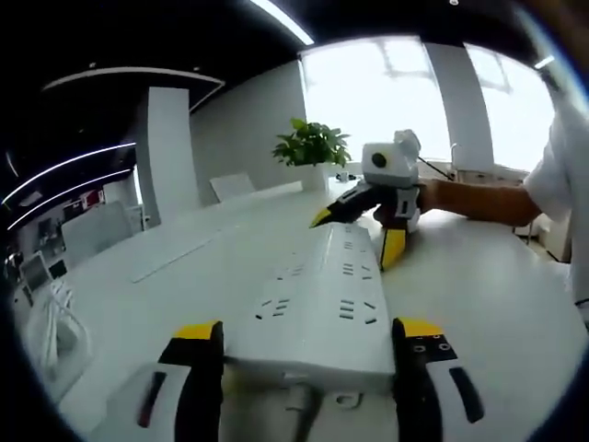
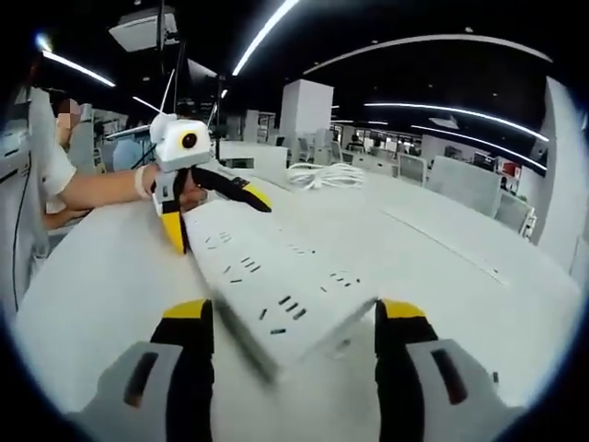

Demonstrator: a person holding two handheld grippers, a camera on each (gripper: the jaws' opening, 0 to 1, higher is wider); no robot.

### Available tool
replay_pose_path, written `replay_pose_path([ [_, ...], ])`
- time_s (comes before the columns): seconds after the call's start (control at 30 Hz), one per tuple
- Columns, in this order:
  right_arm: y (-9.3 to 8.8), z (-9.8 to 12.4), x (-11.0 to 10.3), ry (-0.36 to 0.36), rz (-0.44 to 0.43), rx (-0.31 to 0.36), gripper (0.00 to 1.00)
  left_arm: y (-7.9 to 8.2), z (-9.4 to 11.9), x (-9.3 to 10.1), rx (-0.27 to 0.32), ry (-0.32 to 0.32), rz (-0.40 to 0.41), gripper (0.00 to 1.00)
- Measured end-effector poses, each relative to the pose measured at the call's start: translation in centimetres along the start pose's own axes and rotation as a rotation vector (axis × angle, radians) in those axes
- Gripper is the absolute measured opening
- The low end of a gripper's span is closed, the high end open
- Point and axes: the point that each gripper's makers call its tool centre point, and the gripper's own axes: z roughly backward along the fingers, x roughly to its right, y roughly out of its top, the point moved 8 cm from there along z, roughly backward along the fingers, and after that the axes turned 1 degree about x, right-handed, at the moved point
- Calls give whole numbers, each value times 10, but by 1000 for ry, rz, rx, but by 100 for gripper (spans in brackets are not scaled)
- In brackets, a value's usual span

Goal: Straighten the power strip on the desk, plug the charger into it

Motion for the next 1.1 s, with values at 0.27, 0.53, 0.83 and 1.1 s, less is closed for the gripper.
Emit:
replay_pose_path([
  [0.27,0,-7,9,103,12,8,79,0,0,-1,0,-1,-1,76],
  [0.53,1,-13,16,155,34,18,76,0,0,-1,2,-3,2,76],
  [0.83,1,-3,12,151,40,25,71,0,2,-3,16,-30,10,76],
  [1.1,-1,7,1,136,36,23,68,-1,3,-3,23,-68,-5,77],
])
